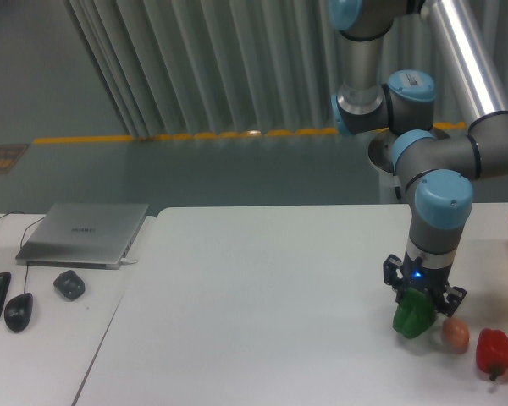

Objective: Place the green pepper on the table

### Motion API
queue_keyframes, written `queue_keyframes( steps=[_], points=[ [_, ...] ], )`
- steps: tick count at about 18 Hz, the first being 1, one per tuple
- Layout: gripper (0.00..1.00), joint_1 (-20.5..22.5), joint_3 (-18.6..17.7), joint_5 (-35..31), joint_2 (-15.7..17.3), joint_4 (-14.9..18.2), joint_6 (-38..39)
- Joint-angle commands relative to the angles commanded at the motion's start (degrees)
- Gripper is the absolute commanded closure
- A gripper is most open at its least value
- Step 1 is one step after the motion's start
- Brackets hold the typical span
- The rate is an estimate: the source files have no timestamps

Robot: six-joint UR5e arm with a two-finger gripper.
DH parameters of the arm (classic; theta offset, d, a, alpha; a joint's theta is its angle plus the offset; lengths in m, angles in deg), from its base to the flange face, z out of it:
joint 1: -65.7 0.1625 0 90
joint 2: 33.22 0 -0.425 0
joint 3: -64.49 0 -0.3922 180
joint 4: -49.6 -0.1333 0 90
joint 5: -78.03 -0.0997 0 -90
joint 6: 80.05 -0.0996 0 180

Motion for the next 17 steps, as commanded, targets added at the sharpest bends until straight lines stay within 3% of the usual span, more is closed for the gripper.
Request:
queue_keyframes(
  steps=[1, 2, 7, 11, 17],
  points=[
    [0.02, 0.0, 0.0, 0.0, 0.1, 0.0, -0.1],
    [0.0, 0.0, 0.1, 0.0, 0.2, 0.0, -0.1],
    [0.0, 0.2, 1.8, -0.1, 0.9, -0.4, -0.8],
    [0.0, 0.4, 4.1, -6.0, 2.5, -1.5, -1.9],
    [0.0, 1.0, 4.0, -8.1, 4.4, -1.3, -8.1]
  ],
)
